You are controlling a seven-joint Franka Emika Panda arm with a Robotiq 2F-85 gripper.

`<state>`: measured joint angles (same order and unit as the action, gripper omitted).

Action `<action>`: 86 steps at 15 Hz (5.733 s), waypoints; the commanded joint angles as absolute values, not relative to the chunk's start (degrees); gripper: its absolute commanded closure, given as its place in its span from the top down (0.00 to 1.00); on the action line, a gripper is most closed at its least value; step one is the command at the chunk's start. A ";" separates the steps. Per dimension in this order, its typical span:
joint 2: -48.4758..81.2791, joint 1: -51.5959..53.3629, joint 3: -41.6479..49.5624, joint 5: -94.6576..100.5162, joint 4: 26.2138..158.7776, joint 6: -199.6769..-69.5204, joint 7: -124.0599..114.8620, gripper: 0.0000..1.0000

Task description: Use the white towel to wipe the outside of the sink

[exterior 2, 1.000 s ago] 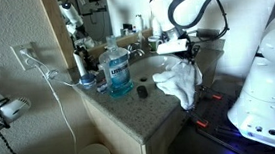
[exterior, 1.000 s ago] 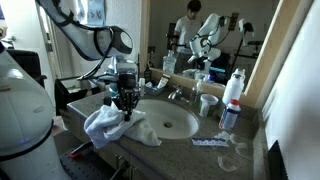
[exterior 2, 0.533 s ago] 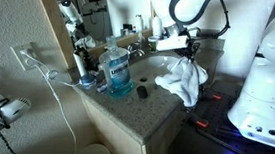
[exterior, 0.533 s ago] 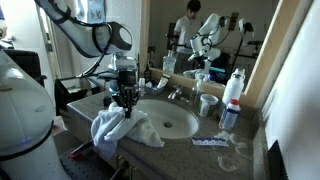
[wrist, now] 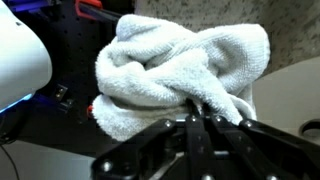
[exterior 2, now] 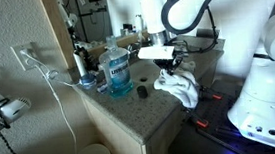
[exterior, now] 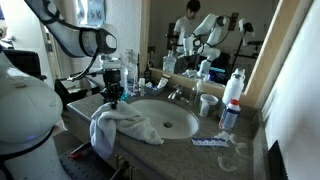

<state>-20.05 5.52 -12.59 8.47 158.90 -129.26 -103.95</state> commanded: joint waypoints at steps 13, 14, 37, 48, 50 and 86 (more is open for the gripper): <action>-20.48 -0.76 -12.13 21.02 152.43 -112.53 -107.62 0.01; -21.36 -2.01 -11.09 22.81 151.66 -109.92 -107.48 0.01; -17.78 -13.76 6.45 54.04 133.50 -95.42 -125.14 0.01; -8.68 -13.59 10.40 69.22 130.40 -95.23 -134.37 0.01; -8.04 -13.48 11.08 70.92 130.27 -95.32 -135.52 0.01; -31.70 -2.12 2.14 16.86 123.09 -101.75 -94.19 1.00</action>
